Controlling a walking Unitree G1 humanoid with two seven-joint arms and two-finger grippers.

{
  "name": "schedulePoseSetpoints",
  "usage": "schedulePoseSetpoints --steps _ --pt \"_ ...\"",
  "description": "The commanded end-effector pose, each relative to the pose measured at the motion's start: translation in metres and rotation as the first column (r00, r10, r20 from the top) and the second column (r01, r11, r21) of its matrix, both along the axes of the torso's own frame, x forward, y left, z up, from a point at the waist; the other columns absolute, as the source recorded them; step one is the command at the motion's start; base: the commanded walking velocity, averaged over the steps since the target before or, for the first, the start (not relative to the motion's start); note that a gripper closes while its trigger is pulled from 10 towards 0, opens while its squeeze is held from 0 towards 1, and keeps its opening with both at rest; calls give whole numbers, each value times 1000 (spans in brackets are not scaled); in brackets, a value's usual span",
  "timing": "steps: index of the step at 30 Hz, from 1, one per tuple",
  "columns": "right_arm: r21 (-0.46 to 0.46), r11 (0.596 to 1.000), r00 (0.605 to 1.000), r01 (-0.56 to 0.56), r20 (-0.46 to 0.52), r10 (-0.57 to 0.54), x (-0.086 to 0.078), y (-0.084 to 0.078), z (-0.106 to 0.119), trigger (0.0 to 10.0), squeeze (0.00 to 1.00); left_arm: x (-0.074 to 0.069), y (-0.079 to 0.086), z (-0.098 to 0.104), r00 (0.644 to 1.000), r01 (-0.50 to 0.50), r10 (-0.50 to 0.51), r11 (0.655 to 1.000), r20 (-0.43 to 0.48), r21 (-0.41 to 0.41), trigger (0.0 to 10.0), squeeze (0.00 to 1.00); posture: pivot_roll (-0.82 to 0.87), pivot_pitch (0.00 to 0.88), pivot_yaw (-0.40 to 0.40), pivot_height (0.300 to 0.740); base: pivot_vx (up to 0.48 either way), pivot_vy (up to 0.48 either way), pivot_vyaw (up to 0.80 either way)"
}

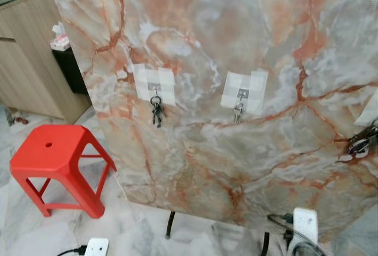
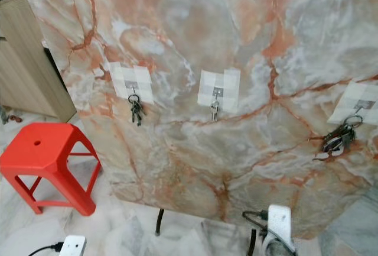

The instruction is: Hang keys on a hook

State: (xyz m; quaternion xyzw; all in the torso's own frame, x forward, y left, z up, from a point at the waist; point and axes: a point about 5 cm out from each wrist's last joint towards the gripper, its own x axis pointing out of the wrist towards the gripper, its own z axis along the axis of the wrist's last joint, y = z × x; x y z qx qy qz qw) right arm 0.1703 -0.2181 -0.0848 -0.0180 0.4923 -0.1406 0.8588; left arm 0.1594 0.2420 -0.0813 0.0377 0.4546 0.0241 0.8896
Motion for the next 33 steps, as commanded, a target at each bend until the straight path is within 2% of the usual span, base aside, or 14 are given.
schedulePoseSetpoints --steps 1,3,5,7,11,20,25,29,30,33 --pt "34 998 995 44 -92 -40 -24 3 -11 10000 0 -2 2 -1 1000 4 -4 1000 -13 6 10000 0 78 0 -8 740 0 0 0" --pt "59 996 993 71 -100 -65 -29 6 -14 10000 0 -3 2 -1 1000 -1 2 1000 -14 6 10000 0 77 0 -9 740 0 0 0" --pt "104 994 997 23 -78 -15 -28 18 -15 10000 0 -5 3 -2 999 26 -24 999 -47 39 10000 0 77 0 -9 740 0 0 0" --pt "121 993 997 3 -74 6 -27 22 -16 10000 0 -6 3 -2 999 18 -16 999 -44 35 10000 0 75 2 -11 740 0 0 0" --pt "107 994 994 -23 -104 34 -31 18 -17 10000 0 -7 3 -3 999 1 0 999 -42 36 10000 0 81 1 -18 740 0 0 0" --pt "103 993 996 -53 -71 60 -20 13 -12 10000 0 -9 3 -4 999 2 0 999 -50 46 10000 0 71 0 -19 740 0 0 0" --pt "94 992 994 -83 -58 89 -16 12 -10 10000 0 -11 2 -5 998 -29 31 999 -50 37 10000 0 77 0 -25 740 0 0 0" --pt "69 985 984 -157 -77 162 -18 9 -11 10000 0 -11 2 -5 998 -16 18 999 -59 46 10000 0 78 0 -29 740 0 0 0" --pt "51 975 971 -217 -87 220 -19 8 -11 10000 0 -11 2 -5 998 -14 17 999 -61 49 10000 0 82 0 -33 740 0 0 0" --pt "35 959 953 -280 -106 282 -20 8 -11 10000 0 -11 1 -6 998 -16 19 999 -61 48 10000 0 92 0 -39 740 0 0 0"
